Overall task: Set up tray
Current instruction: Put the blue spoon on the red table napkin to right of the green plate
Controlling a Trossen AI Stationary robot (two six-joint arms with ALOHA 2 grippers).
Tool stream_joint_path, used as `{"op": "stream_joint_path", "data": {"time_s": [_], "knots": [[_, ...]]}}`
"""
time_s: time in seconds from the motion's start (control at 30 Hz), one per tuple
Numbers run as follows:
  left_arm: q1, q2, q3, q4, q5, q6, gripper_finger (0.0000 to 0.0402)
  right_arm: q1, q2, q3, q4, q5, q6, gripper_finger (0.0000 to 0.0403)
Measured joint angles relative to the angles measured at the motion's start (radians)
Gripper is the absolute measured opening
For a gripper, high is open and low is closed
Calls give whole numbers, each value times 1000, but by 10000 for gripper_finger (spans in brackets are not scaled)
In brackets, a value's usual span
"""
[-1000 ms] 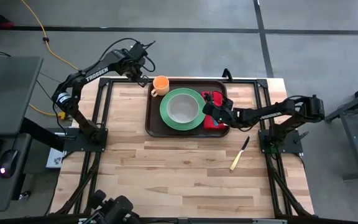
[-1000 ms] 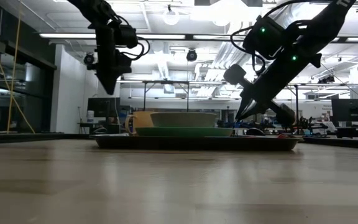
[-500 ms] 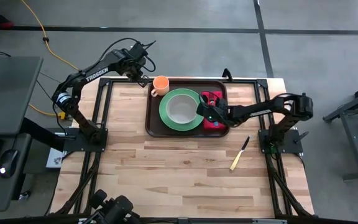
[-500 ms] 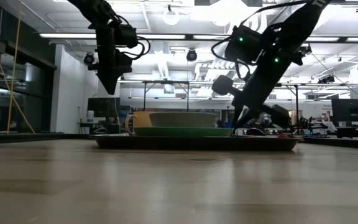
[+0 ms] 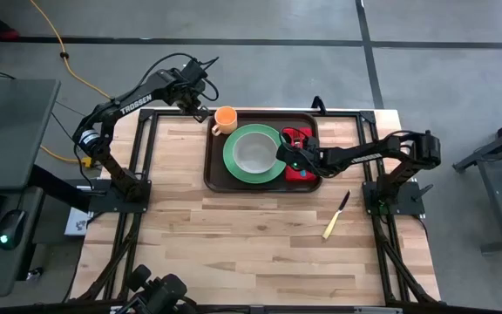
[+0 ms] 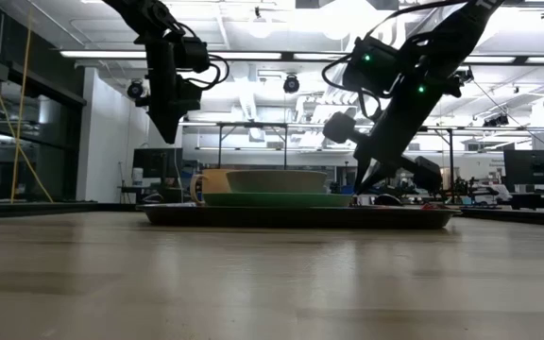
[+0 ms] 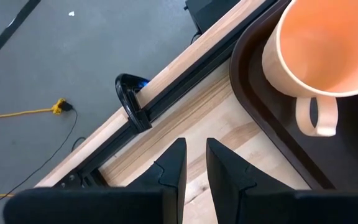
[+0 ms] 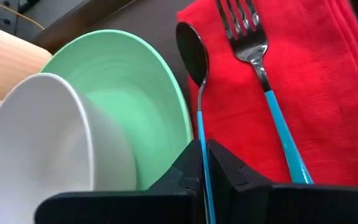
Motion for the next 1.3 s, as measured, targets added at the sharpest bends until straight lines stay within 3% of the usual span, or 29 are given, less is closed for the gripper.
{"op": "stream_joint_path", "data": {"time_s": [0.97,1.3], "knots": [[0,0,0,10,2,-3,92,-2,2,-2,-61,-23,-7,1],[0,0,0,10,2,-3,92,-46,2,-2,-48,-78,-66,1]]}}
